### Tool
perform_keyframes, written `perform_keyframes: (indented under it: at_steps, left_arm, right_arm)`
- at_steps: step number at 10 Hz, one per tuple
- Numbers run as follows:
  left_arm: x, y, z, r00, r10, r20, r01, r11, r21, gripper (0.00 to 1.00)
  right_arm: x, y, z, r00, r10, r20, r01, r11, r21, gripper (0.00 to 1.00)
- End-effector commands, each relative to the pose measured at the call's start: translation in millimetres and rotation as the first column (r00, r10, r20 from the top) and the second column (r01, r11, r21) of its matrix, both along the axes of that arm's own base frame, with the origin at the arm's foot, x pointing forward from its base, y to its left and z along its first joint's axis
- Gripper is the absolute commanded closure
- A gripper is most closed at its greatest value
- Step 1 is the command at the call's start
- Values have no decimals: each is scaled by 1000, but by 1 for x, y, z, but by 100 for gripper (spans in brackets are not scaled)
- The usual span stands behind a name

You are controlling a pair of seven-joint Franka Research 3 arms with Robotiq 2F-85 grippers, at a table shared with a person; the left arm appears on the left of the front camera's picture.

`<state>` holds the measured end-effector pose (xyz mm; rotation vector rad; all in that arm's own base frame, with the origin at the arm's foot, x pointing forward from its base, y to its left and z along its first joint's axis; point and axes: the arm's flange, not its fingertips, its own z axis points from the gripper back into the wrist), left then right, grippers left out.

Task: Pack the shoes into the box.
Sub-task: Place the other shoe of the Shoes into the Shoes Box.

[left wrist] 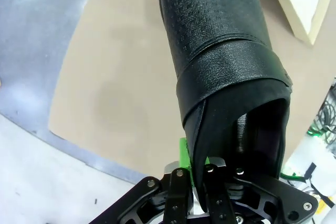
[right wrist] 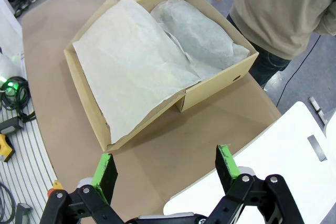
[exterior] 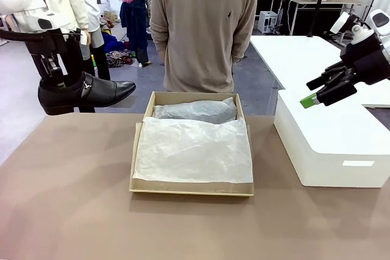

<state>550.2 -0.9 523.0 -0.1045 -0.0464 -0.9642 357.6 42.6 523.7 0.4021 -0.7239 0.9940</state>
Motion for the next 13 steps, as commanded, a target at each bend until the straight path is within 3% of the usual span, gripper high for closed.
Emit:
perform_keyframes:
  at_steps: [1,3,4,6,7,10,12,13]
  left_arm:
    - [2,3,3,1000,-2,16,2,1000,0,100]
    - [2,0,-3,1000,1,-2,-1,1000,0,100]
    - [-3,-5,-8,976,217,24,-216,976,-37,100]
    - [-19,-27,-1,855,509,103,-506,861,-56,100]
    - [-24,-42,6,791,599,129,-599,800,-41,100]
    - [-33,-85,22,657,744,120,-751,660,18,100]
    - [-34,-110,28,582,811,54,-813,579,63,100]
    - [-34,-122,31,548,833,74,-837,545,51,100]
  right_arm:
    - [3,-1,-1,999,24,21,-25,999,26,0]
    - [3,-1,-1,999,24,21,-25,999,26,0]
    - [3,-1,-1,999,24,21,-25,999,26,0]
    - [3,-1,-1,999,24,21,-25,999,26,0]
    - [3,-1,-1,999,24,21,-25,999,26,0]
    - [3,-1,-1,999,24,21,-25,999,26,0]
    - [3,-1,-1,999,24,21,-25,999,26,0]
    - [3,-1,-1,999,24,21,-25,999,26,0]
